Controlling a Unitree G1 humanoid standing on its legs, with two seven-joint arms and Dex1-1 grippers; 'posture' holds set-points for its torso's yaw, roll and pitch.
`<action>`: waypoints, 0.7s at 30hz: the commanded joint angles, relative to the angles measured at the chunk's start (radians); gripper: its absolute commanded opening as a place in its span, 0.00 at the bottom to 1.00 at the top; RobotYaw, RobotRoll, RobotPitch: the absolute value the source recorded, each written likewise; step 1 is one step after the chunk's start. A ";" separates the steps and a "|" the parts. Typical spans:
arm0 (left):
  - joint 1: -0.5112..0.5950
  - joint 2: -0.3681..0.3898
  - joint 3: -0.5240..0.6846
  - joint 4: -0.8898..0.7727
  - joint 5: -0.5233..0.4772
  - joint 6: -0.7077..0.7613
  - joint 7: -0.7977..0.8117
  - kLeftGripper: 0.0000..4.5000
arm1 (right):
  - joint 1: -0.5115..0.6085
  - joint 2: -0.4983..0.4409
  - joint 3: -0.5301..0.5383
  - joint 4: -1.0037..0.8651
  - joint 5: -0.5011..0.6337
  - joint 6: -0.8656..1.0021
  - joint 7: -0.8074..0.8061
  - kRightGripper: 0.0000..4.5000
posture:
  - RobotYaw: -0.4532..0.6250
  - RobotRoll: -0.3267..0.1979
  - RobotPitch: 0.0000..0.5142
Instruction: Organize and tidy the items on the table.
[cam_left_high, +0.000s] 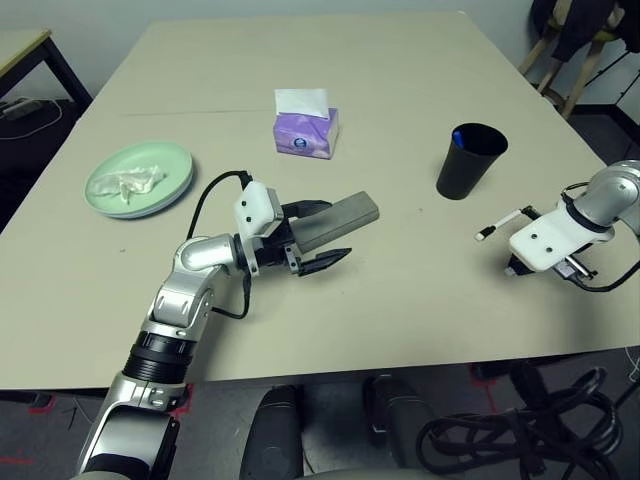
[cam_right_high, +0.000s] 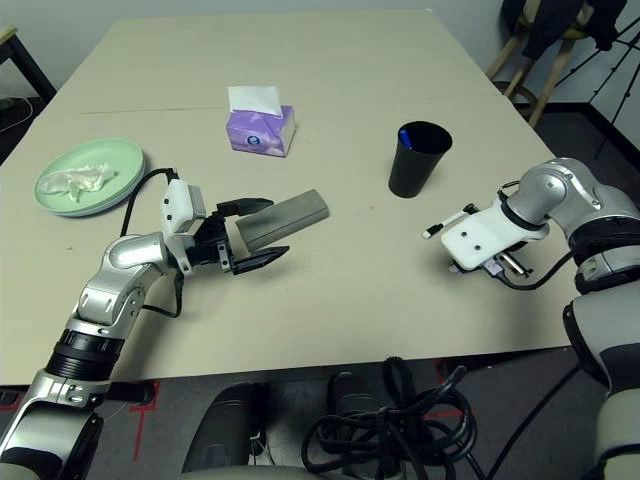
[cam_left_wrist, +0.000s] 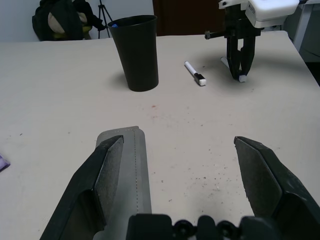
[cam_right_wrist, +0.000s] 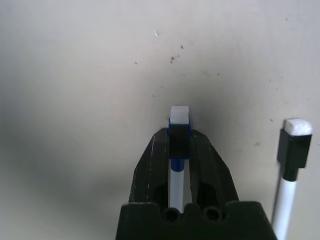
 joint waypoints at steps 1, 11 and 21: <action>-0.004 0.013 -0.001 0.015 0.010 -0.014 -0.008 1.00 | 0.025 -0.024 0.045 -0.096 0.231 0.225 0.020 0.09 | 0.50 0.62 0.25; -0.015 0.019 0.004 0.044 0.004 -0.019 -0.019 1.00 | 0.147 0.019 -0.222 -0.656 0.909 1.091 -0.066 0.09 | 0.48 0.62 0.23; -0.022 0.017 0.000 0.064 0.011 -0.027 -0.021 1.00 | 0.252 0.396 -0.621 -0.789 0.946 1.009 -0.654 0.09 | 0.47 0.62 0.21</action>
